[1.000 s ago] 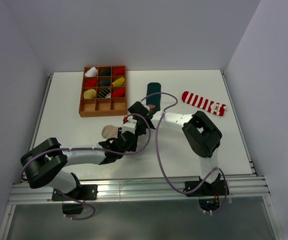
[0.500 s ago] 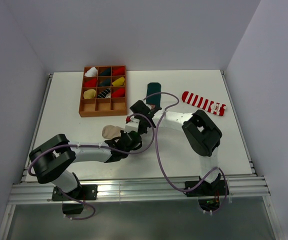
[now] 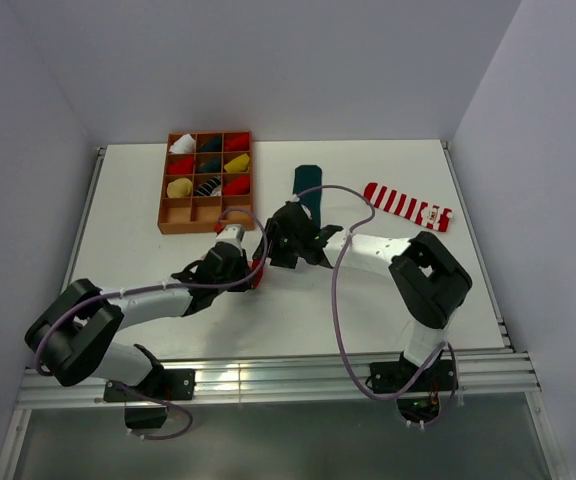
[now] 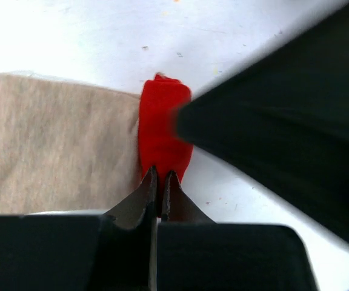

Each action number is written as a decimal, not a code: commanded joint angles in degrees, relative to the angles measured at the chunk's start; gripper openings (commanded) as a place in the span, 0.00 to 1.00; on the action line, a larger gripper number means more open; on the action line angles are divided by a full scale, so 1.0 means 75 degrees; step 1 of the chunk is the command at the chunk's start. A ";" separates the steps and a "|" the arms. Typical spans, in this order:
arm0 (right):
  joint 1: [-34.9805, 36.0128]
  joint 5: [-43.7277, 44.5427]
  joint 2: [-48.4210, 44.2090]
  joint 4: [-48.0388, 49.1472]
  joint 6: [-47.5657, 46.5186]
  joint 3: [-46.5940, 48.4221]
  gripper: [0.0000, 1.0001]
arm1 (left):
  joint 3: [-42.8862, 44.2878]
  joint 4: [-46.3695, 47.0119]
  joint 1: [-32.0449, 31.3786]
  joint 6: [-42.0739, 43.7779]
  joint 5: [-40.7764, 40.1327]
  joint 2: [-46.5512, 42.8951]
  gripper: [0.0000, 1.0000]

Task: Roll the socks
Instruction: Roll the sock at the center of the board.

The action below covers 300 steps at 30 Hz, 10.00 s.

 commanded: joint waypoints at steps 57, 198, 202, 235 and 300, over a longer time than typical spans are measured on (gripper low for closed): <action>0.0202 0.1032 0.0920 -0.0943 -0.0276 0.0909 0.00 | -0.1284 0.0667 0.2345 -0.1567 0.2610 -0.0552 0.59; 0.0050 0.0622 0.1225 -0.1954 0.0262 0.1355 0.00 | 0.0088 -0.0168 -0.0479 0.0801 -0.1327 -0.0871 0.66; 0.0050 0.0460 0.1260 -0.2013 0.0227 0.1472 0.00 | 0.0474 -0.0214 -0.1054 0.1117 -0.2032 -0.0227 0.65; -0.0477 0.0118 -0.0626 0.0763 0.0590 -0.0589 0.57 | 0.0699 -0.0274 -0.0660 0.0474 0.0307 0.0560 0.01; -0.0231 0.0376 0.0826 -0.0911 0.0028 0.0722 0.00 | 0.1001 -0.0953 -0.0935 0.0424 -0.1972 -0.0355 0.66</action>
